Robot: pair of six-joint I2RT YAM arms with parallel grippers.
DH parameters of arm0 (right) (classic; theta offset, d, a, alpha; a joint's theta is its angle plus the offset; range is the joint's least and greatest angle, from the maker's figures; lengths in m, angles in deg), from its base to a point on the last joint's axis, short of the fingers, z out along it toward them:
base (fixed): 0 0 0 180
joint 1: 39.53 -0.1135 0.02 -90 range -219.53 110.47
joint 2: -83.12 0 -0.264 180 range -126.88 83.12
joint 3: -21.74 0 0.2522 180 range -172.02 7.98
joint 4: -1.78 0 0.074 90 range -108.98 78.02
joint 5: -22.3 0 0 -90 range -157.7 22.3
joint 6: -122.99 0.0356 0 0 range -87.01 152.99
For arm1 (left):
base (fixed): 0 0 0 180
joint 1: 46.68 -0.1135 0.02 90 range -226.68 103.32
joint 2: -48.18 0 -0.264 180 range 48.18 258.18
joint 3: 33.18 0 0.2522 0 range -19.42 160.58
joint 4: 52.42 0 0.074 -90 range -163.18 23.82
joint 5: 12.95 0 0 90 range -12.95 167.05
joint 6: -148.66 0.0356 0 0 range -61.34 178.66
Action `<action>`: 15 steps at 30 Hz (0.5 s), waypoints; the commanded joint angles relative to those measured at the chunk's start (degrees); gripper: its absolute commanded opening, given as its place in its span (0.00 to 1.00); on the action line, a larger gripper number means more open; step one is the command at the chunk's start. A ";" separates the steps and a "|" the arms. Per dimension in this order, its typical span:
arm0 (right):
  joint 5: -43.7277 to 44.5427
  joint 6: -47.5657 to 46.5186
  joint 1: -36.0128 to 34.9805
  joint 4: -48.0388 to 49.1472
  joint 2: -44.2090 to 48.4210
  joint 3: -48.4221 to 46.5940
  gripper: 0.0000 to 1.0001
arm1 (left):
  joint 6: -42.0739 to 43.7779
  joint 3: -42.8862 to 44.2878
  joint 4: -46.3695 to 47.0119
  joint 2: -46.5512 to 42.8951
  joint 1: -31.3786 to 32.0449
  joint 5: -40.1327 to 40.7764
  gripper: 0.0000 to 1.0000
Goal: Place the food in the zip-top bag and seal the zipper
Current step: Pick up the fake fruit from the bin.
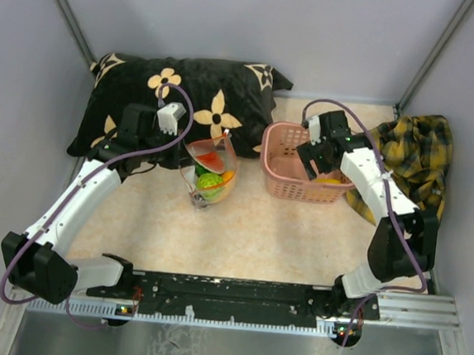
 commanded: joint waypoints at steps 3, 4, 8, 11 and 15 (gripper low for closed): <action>-8.65 -17.14 0.33 -0.09 7.11 5.77 0.82 | 0.46 -0.22 1.59 -0.33 -0.45 -1.84 0.00; -9.86 -19.79 0.33 0.45 7.40 6.43 0.82 | 0.50 -0.15 1.61 -0.20 -0.45 -2.06 0.00; -11.10 -27.87 0.34 -0.60 4.75 5.93 0.82 | 0.43 -0.15 1.60 -0.08 -0.42 -2.41 0.00; -10.99 -33.10 0.33 -5.64 0.09 2.70 0.82 | 0.51 -0.17 1.59 -0.14 -0.42 -2.46 0.00; -9.06 -37.89 0.41 -10.95 -5.23 0.21 0.82 | 0.53 -0.43 1.70 -0.59 -0.41 -2.26 0.00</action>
